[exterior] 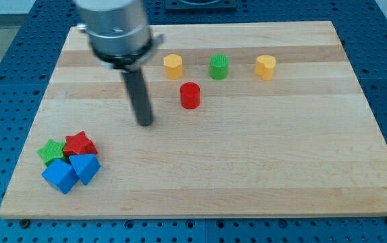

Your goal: Point at the red circle

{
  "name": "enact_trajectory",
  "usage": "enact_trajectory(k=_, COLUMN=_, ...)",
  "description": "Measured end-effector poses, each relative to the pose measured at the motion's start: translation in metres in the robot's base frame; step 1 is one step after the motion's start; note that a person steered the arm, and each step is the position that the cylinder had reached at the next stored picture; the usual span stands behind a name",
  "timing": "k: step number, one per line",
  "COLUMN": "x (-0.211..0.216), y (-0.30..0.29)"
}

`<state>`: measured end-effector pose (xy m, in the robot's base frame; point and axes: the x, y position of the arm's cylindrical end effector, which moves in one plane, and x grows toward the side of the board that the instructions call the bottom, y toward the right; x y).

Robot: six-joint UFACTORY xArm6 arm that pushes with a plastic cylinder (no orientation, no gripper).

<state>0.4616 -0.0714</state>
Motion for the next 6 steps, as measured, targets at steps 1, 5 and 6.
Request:
enact_trajectory(k=1, x=0.0, y=0.086)
enact_trajectory(k=5, x=-0.045, y=0.118)
enact_trajectory(k=6, x=-0.045, y=0.112)
